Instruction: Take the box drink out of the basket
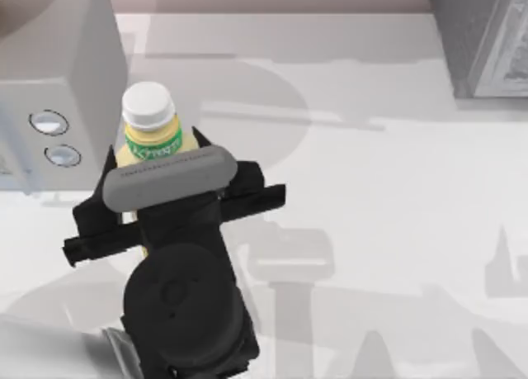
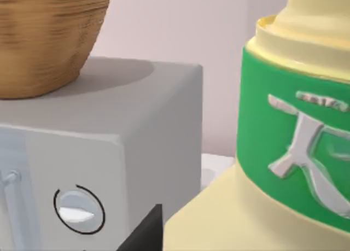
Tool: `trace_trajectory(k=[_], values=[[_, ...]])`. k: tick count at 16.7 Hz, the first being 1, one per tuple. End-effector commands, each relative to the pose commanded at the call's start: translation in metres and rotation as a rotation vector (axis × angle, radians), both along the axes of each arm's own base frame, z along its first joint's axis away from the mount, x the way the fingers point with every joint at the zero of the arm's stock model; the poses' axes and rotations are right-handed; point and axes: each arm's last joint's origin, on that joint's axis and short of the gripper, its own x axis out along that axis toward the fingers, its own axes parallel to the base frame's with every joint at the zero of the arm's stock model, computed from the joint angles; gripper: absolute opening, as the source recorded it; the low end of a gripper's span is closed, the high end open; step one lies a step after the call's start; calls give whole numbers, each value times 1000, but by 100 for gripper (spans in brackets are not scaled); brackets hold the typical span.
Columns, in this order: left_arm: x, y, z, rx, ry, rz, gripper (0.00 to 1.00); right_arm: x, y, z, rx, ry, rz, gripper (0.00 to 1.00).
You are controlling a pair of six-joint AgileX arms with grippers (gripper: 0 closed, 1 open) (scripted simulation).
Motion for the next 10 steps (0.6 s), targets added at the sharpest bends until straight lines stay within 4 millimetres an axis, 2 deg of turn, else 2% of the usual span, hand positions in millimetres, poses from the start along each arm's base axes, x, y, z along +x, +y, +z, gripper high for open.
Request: trace_trajectory(k=[3,7,10], values=[[8,1,-8,-8,-6,0,0,0,0,0,0,0,0,100],[33,7,-40,1,0,-3,0,0,0,0,0,0,0,100],[41,12,-47,-6,-2,-3,0,0,0,0,0,0,0,100]])
